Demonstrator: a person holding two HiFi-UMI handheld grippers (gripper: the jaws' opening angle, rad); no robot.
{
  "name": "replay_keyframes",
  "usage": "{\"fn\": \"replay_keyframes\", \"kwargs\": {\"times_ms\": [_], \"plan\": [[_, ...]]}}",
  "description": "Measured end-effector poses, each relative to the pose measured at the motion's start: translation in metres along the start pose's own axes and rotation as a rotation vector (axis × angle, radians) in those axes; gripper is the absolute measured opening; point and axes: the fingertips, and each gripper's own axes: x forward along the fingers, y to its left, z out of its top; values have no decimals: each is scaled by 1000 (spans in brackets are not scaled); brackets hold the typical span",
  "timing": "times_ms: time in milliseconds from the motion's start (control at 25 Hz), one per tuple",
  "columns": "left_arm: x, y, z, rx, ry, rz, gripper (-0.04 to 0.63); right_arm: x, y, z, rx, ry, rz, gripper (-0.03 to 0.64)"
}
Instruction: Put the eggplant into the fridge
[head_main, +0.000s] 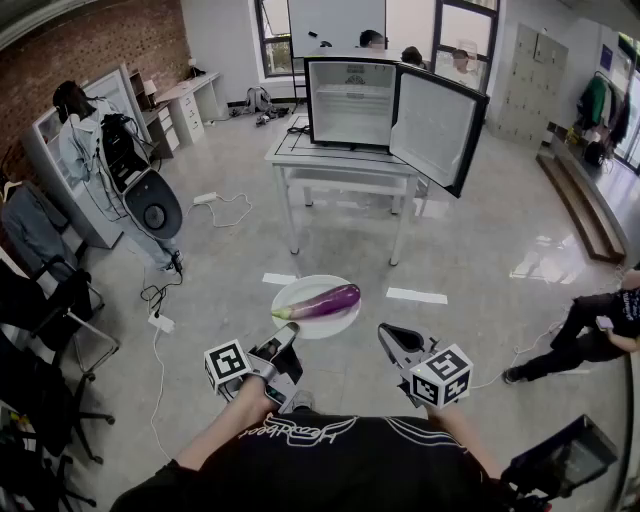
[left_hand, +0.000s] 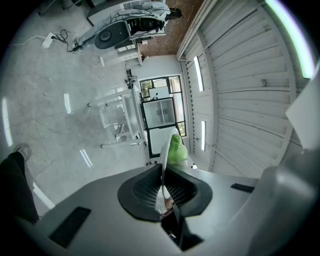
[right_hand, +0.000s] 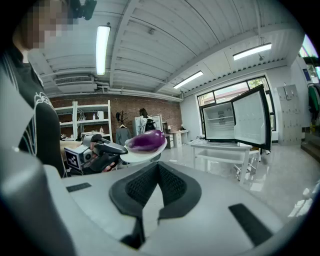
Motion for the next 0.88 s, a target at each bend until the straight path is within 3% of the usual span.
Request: {"fn": "replay_keyframes", "kwargs": {"times_ms": [160, 600, 880], "plan": [[0, -5, -2, -21, -1, -32, 25, -1, 2, 0, 7, -8, 4, 8], [1, -4, -19, -8, 11, -23, 25, -19, 3, 4, -19, -19, -22, 8], [10, -9, -25, -29, 28, -21, 25, -24, -13, 6, 41, -41, -67, 8]]}}
